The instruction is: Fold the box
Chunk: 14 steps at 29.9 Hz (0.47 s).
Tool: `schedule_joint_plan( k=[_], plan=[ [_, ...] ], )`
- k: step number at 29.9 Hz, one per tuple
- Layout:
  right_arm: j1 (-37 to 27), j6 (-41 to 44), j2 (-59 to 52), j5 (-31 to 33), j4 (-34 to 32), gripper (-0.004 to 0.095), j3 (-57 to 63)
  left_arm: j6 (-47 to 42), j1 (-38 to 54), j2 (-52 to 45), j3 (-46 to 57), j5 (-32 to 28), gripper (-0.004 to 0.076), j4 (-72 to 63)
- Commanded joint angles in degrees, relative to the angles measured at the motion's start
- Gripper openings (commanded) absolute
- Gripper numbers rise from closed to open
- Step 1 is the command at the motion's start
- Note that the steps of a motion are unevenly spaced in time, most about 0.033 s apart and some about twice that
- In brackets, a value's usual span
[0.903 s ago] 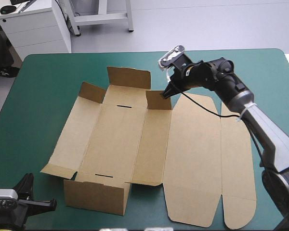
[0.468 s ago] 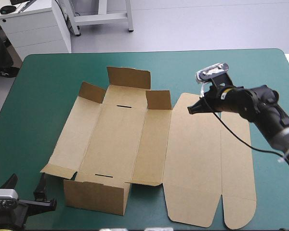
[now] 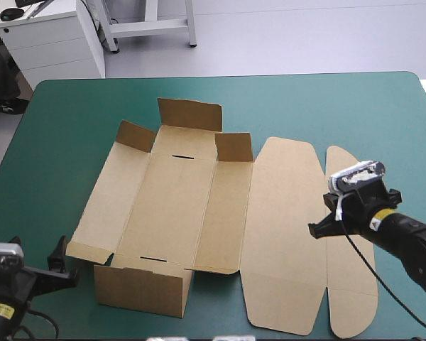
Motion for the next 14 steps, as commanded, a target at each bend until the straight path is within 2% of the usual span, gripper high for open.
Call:
schedule_joint_plan(
  k=[1,5,14],
  plan=[
    [-0.3,0.1,-6.5,-4.0,0.0,-0.0001,2.1,0.4,-0.1,10.5,-6.9,-4.8,0.0545,-1.3],
    [-0.3,0.1,-12.4,-4.2,0.2,-0.0001,6.3,0.4,-0.1,20.4,-12.0,-8.5,0.0545,-0.9],
    [-0.3,0.1,-20.8,-3.9,1.3,-0.0001,12.2,0.3,0.0,35.9,-15.6,-10.7,0.0545,-3.3]
  ],
)
